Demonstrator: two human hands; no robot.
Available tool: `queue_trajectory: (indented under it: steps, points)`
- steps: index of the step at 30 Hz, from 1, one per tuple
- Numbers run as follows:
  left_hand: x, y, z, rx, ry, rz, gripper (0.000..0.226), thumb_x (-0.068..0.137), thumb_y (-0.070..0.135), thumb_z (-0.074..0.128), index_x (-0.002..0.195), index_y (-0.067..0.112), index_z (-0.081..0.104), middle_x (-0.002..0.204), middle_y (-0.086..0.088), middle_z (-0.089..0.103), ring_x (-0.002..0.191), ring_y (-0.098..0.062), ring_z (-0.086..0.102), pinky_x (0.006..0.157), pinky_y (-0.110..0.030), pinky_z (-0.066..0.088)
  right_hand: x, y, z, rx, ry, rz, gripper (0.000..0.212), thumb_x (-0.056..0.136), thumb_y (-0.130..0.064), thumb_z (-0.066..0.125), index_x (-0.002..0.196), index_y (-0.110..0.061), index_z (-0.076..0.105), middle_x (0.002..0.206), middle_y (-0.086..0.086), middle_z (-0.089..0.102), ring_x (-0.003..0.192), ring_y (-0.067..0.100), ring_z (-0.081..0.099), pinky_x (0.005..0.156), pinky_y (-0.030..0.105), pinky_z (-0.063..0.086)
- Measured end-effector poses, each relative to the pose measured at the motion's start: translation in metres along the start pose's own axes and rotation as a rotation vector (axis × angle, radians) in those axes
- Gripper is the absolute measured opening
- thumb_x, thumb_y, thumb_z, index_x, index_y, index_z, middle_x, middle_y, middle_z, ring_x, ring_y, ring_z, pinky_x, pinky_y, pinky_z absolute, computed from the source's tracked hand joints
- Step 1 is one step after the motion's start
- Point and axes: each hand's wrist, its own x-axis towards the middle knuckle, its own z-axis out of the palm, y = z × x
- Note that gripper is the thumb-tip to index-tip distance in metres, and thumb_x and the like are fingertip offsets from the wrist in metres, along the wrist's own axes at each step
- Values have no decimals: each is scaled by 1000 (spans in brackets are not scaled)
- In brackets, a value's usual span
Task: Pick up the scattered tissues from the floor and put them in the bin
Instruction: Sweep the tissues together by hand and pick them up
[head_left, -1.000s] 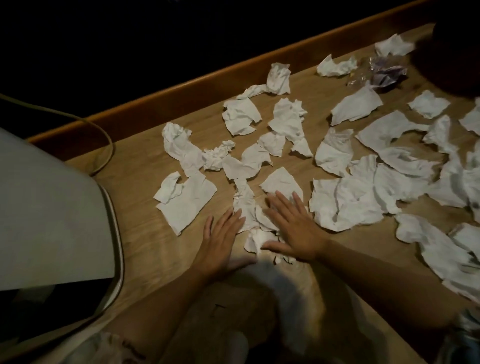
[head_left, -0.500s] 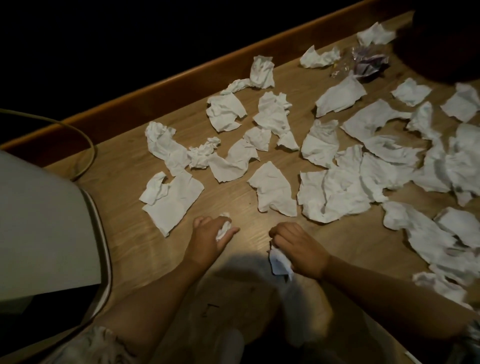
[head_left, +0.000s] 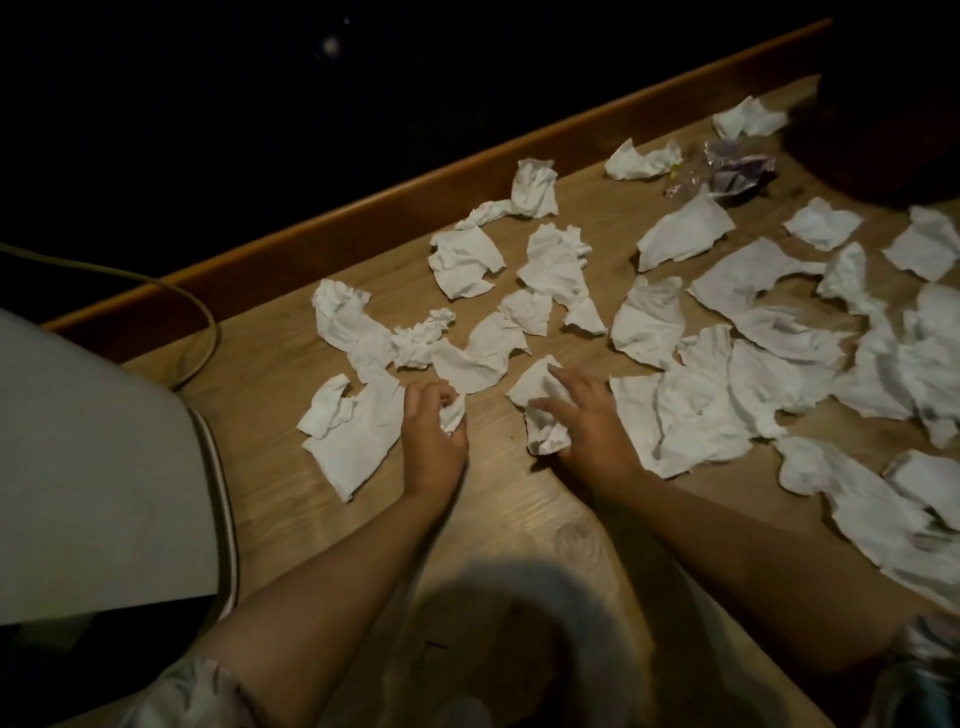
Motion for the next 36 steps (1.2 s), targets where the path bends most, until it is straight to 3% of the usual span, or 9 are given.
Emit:
queue_trajectory:
  steps: [5, 10, 14, 18, 22, 27, 30, 32, 36]
  points:
    - [17, -13, -8, -25, 100, 3, 39, 83, -10, 62, 118, 7, 63, 113, 1, 59, 105, -6, 52, 92, 1, 32, 2, 5, 11, -184, -165, 4, 78, 74, -37, 76, 144, -28, 41, 160, 9, 18, 148, 31, 7, 119, 54, 9]
    - [10, -66, -27, 129, 151, -31, 28, 83, -8, 66, 108, 3, 70, 122, -16, 64, 123, -34, 53, 110, -10, 23, -10, 6, 22, -330, -295, -88, 85, 81, -77, 34, 152, -40, 6, 162, 2, -11, 148, 25, -14, 118, 54, -6]
    - [-15, -84, -37, 400, 70, -79, 34, 90, 40, 65, 119, 20, 68, 137, 1, 59, 143, -23, 33, 119, -46, -2, -15, 1, 20, -291, -294, -92, 104, 67, -96, 23, 152, -37, 15, 161, 1, 15, 147, 26, 9, 118, 53, 5]
    - [-46, -84, -37, 612, -13, -181, 64, 85, 74, 41, 134, 35, 53, 150, 12, 42, 150, -17, 13, 108, -50, -28, -20, -5, 25, -136, -149, -136, 80, 88, -71, 32, 150, -21, 27, 123, 6, 51, 112, 20, 43, 103, 40, 33]
    - [-49, -89, -39, 263, 35, -117, 41, 95, 42, 52, 129, 20, 59, 133, -5, 56, 131, -20, 40, 112, -47, 35, -29, -8, 38, -92, -71, -206, 41, 95, -39, 46, 127, -14, 54, 102, 3, 56, 95, 17, 46, 86, 40, 47]
    - [-45, -91, -41, 191, -53, -36, 48, 80, 2, 74, 126, 11, 62, 117, -7, 64, 107, -22, 52, 92, -21, 35, -32, -8, 34, -27, -85, -214, 17, 85, -27, 54, 89, -12, 60, 97, 2, 51, 93, 14, 44, 77, 32, 47]
    - [-38, -70, -39, 80, 72, -81, 6, 81, 16, 77, 85, 14, 74, 81, 5, 70, 76, -6, 62, 71, -26, 45, -29, -13, 28, 68, -118, -145, 16, 83, -20, 62, 96, -11, 61, 109, 2, 52, 101, 12, 47, 83, 29, 49]
    - [-26, -50, -34, -68, 210, -281, 42, 82, 42, 73, 56, 11, 61, 52, 7, 54, 50, -4, 48, 53, -26, 39, -25, -21, 22, 124, -119, -66, 27, 83, -15, 68, 108, -13, 59, 115, 2, 55, 102, 12, 52, 88, 27, 50]
    - [5, -7, -27, -607, 372, -781, 41, 71, 62, 73, 70, 22, 63, 75, 6, 69, 73, -9, 65, 73, -35, 57, -12, -43, 9, 268, -81, 172, 36, 85, -12, 69, 115, -24, 53, 103, -5, 62, 91, 10, 61, 80, 23, 53]
